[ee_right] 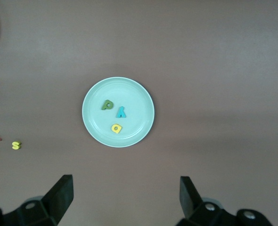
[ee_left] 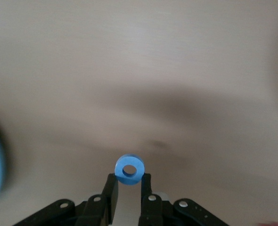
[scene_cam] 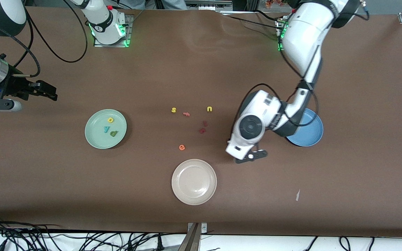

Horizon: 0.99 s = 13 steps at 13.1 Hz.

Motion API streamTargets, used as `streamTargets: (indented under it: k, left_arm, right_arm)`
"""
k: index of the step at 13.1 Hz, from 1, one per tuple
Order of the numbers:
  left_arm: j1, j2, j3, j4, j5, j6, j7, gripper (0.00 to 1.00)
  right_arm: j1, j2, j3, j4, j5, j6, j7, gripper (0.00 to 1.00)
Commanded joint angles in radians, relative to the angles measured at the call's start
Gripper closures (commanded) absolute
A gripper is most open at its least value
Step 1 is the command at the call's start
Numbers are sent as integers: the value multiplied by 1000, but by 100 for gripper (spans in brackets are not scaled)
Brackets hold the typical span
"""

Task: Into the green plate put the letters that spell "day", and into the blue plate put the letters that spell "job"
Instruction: 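Place the blue ring in the blue plate with the left gripper and withdraw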

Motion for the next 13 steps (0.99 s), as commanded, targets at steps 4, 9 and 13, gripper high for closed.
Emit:
streamTargets:
  k: [4,9,13]
  left_arm:
    - [232,-364,-5,-532,-10,129,366,100]
    - [287,-541,-4,-962,7,513,371,93]
    - [361,-507,1,-912,7,438,368,0]
  right_arm:
    - [3,1,9,22,18,-22,-14,0]
    - [3,1,7,22,20,-24,-17,0]
    - [4,3,7,22,20,-24,-14,0]
